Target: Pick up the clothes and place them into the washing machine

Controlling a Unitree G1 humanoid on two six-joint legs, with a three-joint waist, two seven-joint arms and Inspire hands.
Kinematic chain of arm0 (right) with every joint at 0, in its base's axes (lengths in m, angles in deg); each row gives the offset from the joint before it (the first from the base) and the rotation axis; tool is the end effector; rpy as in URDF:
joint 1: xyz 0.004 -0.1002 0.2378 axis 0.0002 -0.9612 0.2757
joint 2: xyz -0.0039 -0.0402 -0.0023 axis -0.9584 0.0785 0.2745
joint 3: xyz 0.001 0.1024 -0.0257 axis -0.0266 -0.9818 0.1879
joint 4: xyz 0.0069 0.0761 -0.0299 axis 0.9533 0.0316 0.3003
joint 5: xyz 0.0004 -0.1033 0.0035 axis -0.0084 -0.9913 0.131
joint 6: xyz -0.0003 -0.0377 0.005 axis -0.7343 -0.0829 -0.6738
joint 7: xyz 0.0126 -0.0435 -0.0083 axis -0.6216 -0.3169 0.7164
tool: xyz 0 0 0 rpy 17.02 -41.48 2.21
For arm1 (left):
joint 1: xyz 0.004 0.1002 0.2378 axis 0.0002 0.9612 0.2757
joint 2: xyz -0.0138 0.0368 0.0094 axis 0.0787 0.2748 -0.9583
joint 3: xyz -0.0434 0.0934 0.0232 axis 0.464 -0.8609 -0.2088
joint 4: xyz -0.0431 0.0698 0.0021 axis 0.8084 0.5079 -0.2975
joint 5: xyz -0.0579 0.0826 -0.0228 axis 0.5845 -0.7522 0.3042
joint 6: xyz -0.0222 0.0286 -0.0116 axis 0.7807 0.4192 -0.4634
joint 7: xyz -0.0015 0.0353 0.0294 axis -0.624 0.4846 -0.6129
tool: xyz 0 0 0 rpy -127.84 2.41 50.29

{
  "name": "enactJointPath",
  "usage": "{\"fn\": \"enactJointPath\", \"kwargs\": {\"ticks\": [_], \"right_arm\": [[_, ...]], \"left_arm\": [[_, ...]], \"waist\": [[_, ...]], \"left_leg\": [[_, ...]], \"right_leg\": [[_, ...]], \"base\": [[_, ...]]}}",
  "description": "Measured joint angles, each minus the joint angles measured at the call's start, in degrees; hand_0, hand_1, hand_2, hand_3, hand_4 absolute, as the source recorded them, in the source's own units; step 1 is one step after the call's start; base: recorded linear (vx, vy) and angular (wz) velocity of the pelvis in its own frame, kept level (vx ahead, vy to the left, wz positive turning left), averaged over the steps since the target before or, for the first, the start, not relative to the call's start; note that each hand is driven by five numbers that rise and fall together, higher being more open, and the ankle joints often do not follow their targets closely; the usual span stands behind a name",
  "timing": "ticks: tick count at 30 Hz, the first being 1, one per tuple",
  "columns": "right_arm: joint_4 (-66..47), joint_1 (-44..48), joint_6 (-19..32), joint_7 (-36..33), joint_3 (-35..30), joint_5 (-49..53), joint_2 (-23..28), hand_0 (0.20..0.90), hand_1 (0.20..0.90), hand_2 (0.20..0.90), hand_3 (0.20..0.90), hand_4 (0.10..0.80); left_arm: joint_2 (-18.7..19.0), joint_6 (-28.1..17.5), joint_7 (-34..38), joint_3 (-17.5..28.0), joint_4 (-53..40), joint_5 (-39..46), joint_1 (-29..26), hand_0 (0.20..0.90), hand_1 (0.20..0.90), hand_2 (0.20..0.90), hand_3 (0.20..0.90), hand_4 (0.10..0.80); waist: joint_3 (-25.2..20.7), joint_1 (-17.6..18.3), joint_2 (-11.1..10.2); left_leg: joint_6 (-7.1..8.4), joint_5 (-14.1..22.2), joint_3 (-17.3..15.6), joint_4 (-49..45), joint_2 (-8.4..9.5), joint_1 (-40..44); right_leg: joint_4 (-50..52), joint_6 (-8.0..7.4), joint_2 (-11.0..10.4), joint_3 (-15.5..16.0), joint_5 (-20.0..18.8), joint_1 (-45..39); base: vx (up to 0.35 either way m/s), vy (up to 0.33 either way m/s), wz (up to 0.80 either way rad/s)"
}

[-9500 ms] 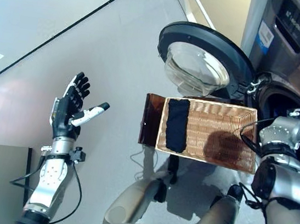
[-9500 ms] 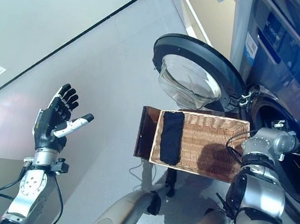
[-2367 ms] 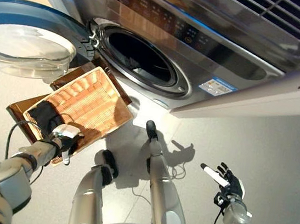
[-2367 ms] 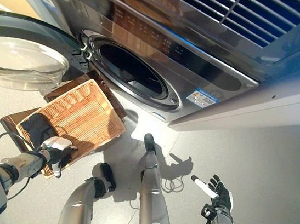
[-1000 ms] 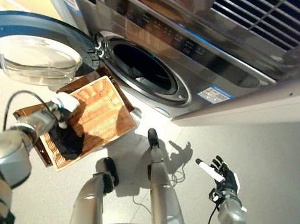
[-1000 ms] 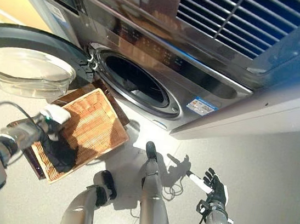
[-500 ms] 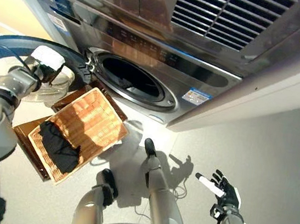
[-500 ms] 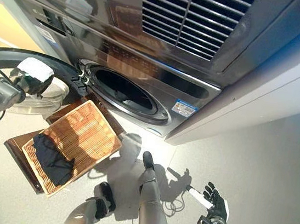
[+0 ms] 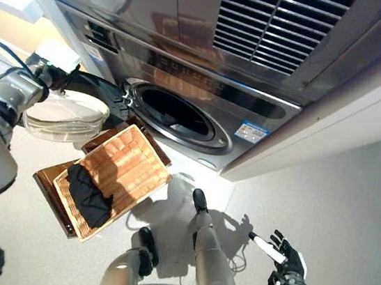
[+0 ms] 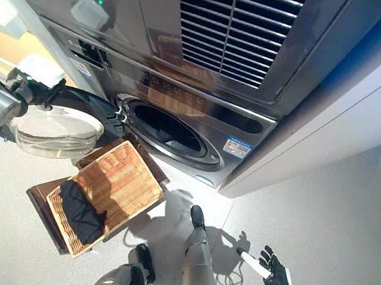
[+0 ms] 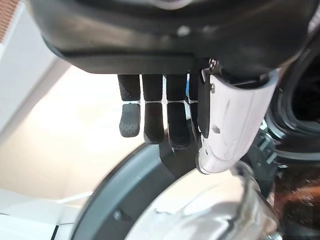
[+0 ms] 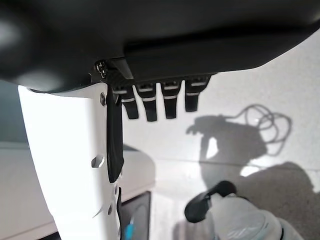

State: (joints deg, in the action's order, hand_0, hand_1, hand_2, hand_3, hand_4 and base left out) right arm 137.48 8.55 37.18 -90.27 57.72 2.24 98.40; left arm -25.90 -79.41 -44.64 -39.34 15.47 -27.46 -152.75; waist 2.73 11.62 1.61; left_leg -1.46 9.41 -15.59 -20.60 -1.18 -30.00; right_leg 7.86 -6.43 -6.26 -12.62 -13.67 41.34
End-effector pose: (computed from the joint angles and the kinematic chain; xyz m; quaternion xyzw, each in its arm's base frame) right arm 0.0870 -0.2606 -0.0895 0.0254 0.3607 -0.2111 0.9081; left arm 0.3258 0.3331 0.1862 0.8897 0.0864 -0.0294 0.4473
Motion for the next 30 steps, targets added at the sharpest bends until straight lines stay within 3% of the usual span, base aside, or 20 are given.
{"fn": "enactJointPath", "kwargs": {"ticks": [3, 5, 7, 8, 9, 10, 11, 12, 14, 15, 16, 18, 23, 26, 27, 28, 30], "right_arm": [[0.91, 0.14, -0.04, -0.07, -0.21, 0.04, 0.14, 0.9, 0.9, 0.9, 0.9, 0.8], [2.05, 0.05, -0.17, -0.05, -0.18, 0.04, 0.12, 0.9, 0.9, 0.9, 0.9, 0.8], [2.93, -0.03, -0.3, -0.11, -0.19, 0.05, 0.14, 0.9, 0.9, 0.9, 0.9, 0.8], [2.98, -0.28, -0.31, -0.1, -0.42, 0.04, 0.2, 0.9, 0.9, 0.9, 0.9, 0.8], [3.18, -0.38, -0.33, -0.08, -0.47, 0.04, 0.13, 0.9, 0.9, 0.9, 0.9, 0.8], [4.0, -0.96, -0.45, -0.03, -0.49, 0.0, -0.02, 0.9, 0.9, 0.9, 0.9, 0.8], [4.69, -0.63, -0.44, -0.06, -1.27, -0.02, 0.02, 0.9, 0.9, 0.9, 0.9, 0.8], [5.0, -0.21, -0.36, -0.17, -2.34, 0.0, 0.09, 0.9, 0.9, 0.9, 0.9, 0.8], [6.31, 1.08, -0.42, -0.19, -3.3, 0.02, 0.56, 0.9, 0.9, 0.9, 0.9, 0.8], [6.79, 1.68, -0.56, -0.42, -3.63, 0.05, 0.89, 0.9, 0.9, 0.9, 0.9, 0.8], [6.87, 1.73, -0.51, -0.49, -3.74, 0.05, 1.02, 0.9, 0.9, 0.9, 0.9, 0.8], [9.86, 3.95, -0.4, -0.46, -4.02, 0.07, 1.05, 0.9, 0.9, 0.9, 0.9, 0.8], [17.35, 9.69, -0.65, -0.63, -3.9, 0.23, 1.76, 0.9, 0.9, 0.9, 0.9, 0.8], [17.41, 11.8, -0.52, -0.4, -3.46, 0.27, 2.54, 0.9, 0.9, 0.9, 0.9, 0.8], [17.46, 12.23, -0.73, -0.4, -3.48, 0.29, 2.42, 0.9, 0.9, 0.9, 0.9, 0.8], [17.58, 12.26, -1.08, -0.39, -3.56, 0.3, 2.4, 0.9, 0.9, 0.9, 0.9, 0.8], [18.39, 13.22, -1.45, -0.44, -3.84, 0.63, 3.04, 0.9, 0.9, 0.9, 0.9, 0.8]], "left_arm": [[-0.49, -0.01, -0.29, 0.89, 0.09, 0.47, 3.79, 0.9, 0.9, 0.9, 0.9, 0.8], [-1.03, -0.08, -1.49, 1.0, 0.11, 0.36, 6.44, 0.9, 0.9, 0.9, 0.9, 0.8], [-1.64, -0.12, -2.35, 2.24, 0.04, 0.34, 9.21, 0.9, 0.9, 0.9, 0.9, 0.8], [-3.12, 0.4, -2.73, 3.64, 0.31, 0.38, 11.57, 0.9, 0.9, 0.9, 0.9, 0.8], [-3.97, 0.72, -2.76, 4.59, 0.62, 0.4, 12.54, 0.9, 0.9, 0.9, 0.9, 0.8], [-6.21, 1.38, -2.75, 5.96, 0.47, 0.56, 14.96, 0.9, 0.9, 0.9, 0.9, 0.8], [-7.96, 1.42, -3.1, 6.98, 0.38, 0.69, 18.05, 0.9, 0.9, 0.9, 0.9, 0.8], [-10.15, 1.78, -3.44, 10.94, 0.82, 1.03, 22.13, 0.9, 0.9, 0.9, 0.9, 0.8], [-12.93, 1.38, -4.76, 11.56, 0.95, 1.34, 26.92, 0.9, 0.9, 0.9, 0.9, 0.8], [-15.43, 1.66, -4.94, 16.95, 1.24, 3.33, 30.49, 0.9, 0.9, 0.9, 0.9, 0.8], [-16.82, 1.79, -5.0, 18.37, 1.75, 4.75, 31.94, 0.9, 0.9, 0.9, 0.9, 0.8], [-21.07, 1.91, -4.33, 28.04, 1.88, 9.87, 39.54, 0.9, 0.9, 0.9, 0.9, 0.8], [-23.5, 3.85, -4.36, 28.37, 1.87, 12.47, 45.48, 0.9, 0.9, 0.9, 0.9, 0.8], [-23.21, 4.93, -4.2, 27.86, 1.83, 12.07, 45.33, 0.9, 0.9, 0.9, 0.9, 0.8], [-22.93, 5.19, -3.94, 27.43, 1.81, 11.83, 44.75, 0.9, 0.9, 0.9, 0.9, 0.8], [-22.48, 5.22, -3.57, 26.21, 1.7, 11.32, 43.53, 0.9, 0.9, 0.9, 0.9, 0.8], [-22.17, 5.11, -3.61, 24.52, 1.63, 9.62, 42.24, 0.9, 0.9, 0.9, 0.9, 0.8]], "waist": [[-0.41, 0.14, 0.05], [-0.82, 0.1, -0.02], [-1.36, 0.04, 0.13], [-1.75, -0.58, 0.76], [-1.93, -0.64, 1.1], [-2.46, -0.07, 1.08], [-2.61, -0.37, 0.97], [-2.82, -0.4, 1.0], [-2.93, -0.85, 0.81], [-2.89, -0.88, 0.73], [-2.9, -0.8, 0.71], [-3.06, -1.78, 0.24], [-2.56, -4.28, -0.66], [-2.35, -4.78, -0.52], [-2.13, -4.59, -0.58], [-1.38, -4.37, -1.64], [-0.99, -4.48, -2.31]], "left_leg": [[0.1, 0.0, 0.19, -0.04, 0.02, 0.07], [0.13, -0.04, 0.23, 0.03, 0.04, 0.04], [0.0, -0.03, 0.24, 0.85, 0.1, 0.14], [-0.92, -1.33, 0.49, 2.59, -0.49, -0.1], [-0.94, -1.56, 0.11, 2.68, -1.15, -0.32], [0.14, -2.42, 0.51, 3.13, -1.08, -0.55], [0.4, -3.11, 1.05, 3.46, -0.73, -0.41], [0.64, -3.27, 1.27, 3.77, -1.01, -0.19], [0.78, -3.36, 1.5, 3.76, -0.92, -0.24], [0.83, -3.41, 1.72, 3.69, -1.13, 0.05], [0.84, -3.42, 1.73, 3.78, -0.96, 0.49], [0.96, -3.3, 3.04, 3.81, -1.04, 1.02], [0.75, -3.86, 4.41, 3.92, -0.24, -0.02], [-0.35, -5.43, 4.15, 6.21, -0.66, -0.92], [0.11, -6.42, 3.59, 5.93, -1.51, -1.61], [0.4, -6.45, 3.63, 5.91, -1.23, -1.66], [0.69, -6.66, 4.6, 5.95, -1.17, -2.46]], "right_leg": [[0.31, 0.58, -0.24, 0.03, 0.68, -0.07], [0.2, 0.05, -0.28, 0.12, 1.08, -0.09], [-0.78, -0.75, -0.4, 0.37, 2.23, -0.17], [-0.56, -2.26, -0.22, 1.45, 4.33, 0.2], [1.39, -1.3, -0.06, 1.35, 4.15, 0.65], [5.88, 0.76, 0.2, 2.09, 5.56, 1.13], [5.51, 0.82, 0.36, 2.24, 5.56, 1.04], [5.3, 0.76, 0.57, 2.05, 5.38, 0.98], [4.78, 0.98, 0.77, 2.11, 4.65, 0.75], [4.76, 1.0, 0.78, 2.22, 4.6, 0.33], [4.62, 1.0, 0.85, 2.25, 4.6, -0.15], [4.65, 0.91, 0.73, 2.66, 4.98, -1.19], [3.88, 0.58, -0.1, 3.99, 5.52, -0.97], [2.5, -1.07, -0.27, 4.84, 6.32, -0.46], [7.17, -0.55, 0.03, 5.63, 6.55, 0.53], [9.16, 1.19, 0.04, 5.45, 8.61, 0.72], [7.68, 1.16, 0.4, 5.23, 8.71, 1.0]], "base": [[-0.073, -0.032, 0.01], [-0.038, -0.021, 0.01], [-0.018, -0.005, -0.05], [-0.028, -0.004, -0.05], [-0.022, -0.004, 0.22], [-0.015, -0.006, 0.3], [-0.014, -0.01, 0.19], [-0.02, -0.01, -0.09], [-0.026, -0.017, -0.08], [0.0, 0.0, 0.0], [0.0, 0.0, 0.0], [-0.053, -0.013, 0.08], [-0.048, 0.005, 0.2], [-0.038, 0.016, 0.03], [-0.045, 0.021, 0.19], [-0.044, 0.029, 0.21], [-0.033, 0.035, -0.03]]}}
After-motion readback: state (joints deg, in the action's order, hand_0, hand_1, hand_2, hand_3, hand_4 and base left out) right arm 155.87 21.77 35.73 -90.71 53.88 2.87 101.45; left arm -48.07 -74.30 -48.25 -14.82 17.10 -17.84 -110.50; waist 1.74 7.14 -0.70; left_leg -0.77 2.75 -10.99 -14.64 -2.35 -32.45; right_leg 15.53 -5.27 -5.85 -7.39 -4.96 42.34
